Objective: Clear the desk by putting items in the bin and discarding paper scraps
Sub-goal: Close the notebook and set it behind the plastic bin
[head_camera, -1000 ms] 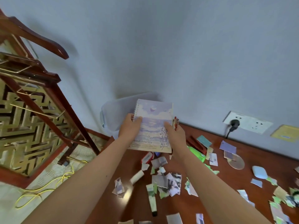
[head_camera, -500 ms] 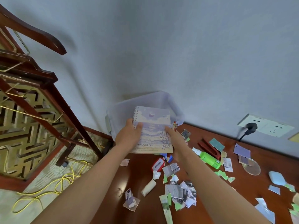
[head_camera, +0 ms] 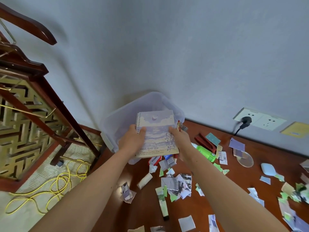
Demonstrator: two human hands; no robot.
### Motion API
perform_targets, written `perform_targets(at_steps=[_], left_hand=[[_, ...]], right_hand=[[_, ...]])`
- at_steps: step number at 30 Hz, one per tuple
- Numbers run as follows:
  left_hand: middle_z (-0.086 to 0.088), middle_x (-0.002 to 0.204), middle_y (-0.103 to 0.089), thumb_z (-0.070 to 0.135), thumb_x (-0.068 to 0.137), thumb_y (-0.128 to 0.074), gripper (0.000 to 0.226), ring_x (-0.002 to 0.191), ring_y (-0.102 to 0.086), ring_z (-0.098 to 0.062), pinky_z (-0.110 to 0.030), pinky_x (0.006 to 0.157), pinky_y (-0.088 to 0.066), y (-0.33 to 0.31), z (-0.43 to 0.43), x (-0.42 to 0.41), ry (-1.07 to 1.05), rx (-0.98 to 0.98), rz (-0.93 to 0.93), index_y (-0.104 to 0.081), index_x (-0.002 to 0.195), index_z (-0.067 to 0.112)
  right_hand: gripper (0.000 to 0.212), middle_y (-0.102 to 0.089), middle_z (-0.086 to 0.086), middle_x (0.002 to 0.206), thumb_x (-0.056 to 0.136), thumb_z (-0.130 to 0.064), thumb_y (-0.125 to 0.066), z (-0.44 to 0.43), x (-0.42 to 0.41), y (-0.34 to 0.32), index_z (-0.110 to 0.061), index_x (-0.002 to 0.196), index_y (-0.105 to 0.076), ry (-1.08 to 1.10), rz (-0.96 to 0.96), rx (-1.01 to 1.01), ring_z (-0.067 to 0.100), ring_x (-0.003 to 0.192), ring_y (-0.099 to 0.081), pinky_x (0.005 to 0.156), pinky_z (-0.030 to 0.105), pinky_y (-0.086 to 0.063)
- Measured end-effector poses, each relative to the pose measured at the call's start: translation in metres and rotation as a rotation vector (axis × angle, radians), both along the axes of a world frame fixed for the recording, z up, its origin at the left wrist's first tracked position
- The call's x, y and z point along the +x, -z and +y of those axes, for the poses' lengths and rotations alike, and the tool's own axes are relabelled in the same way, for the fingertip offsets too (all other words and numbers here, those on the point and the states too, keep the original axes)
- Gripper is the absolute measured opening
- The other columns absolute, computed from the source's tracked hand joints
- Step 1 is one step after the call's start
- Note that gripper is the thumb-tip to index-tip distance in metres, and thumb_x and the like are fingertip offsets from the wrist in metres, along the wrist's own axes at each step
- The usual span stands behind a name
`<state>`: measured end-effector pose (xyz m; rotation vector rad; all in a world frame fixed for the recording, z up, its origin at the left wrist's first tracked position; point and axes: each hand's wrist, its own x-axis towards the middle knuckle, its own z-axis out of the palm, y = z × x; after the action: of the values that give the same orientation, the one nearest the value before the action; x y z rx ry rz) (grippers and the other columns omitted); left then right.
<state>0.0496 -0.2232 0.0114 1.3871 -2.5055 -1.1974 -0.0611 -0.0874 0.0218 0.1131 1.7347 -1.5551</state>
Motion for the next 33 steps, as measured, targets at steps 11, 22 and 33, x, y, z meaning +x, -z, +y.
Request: perform_targets(at_steps=[11,22,33], left_hand=[[-0.002,0.11,-0.06,0.053,0.098,-0.036,0.047,0.095,-0.058,-0.024,-0.036,0.083,-0.047,-0.001,0.083,0.027,-0.056,0.077,0.024,-0.044,0.125,0.016],[-0.007,0.128,-0.057,0.056,0.097,-0.034,0.057,0.107,-0.056,-0.026,-0.036,0.09,-0.045,-0.004,0.148,0.038,-0.054,0.116,-0.057,-0.04,0.136,0.014],[0.004,0.104,-0.06,0.039,0.097,-0.038,0.028,0.09,-0.06,-0.018,-0.032,0.081,-0.046,-0.059,0.118,0.021,-0.083,0.051,0.188,-0.045,0.122,0.028]], right_hand=[[0.007,-0.072,0.011,0.098,0.096,-0.02,-0.055,0.074,0.017,0.001,-0.014,0.094,-0.058,-0.053,0.029,0.058,0.03,0.086,-0.07,0.083,0.045,-0.058],[0.024,-0.072,0.016,0.105,0.096,-0.019,-0.056,0.139,0.027,-0.008,-0.006,0.116,-0.061,-0.054,-0.052,0.046,0.032,0.085,-0.07,0.079,0.042,-0.057],[0.013,-0.065,0.016,0.087,0.088,-0.017,-0.052,0.111,0.016,-0.043,-0.012,0.099,-0.056,0.013,0.125,-0.075,0.033,0.08,-0.068,0.062,0.034,-0.053]])
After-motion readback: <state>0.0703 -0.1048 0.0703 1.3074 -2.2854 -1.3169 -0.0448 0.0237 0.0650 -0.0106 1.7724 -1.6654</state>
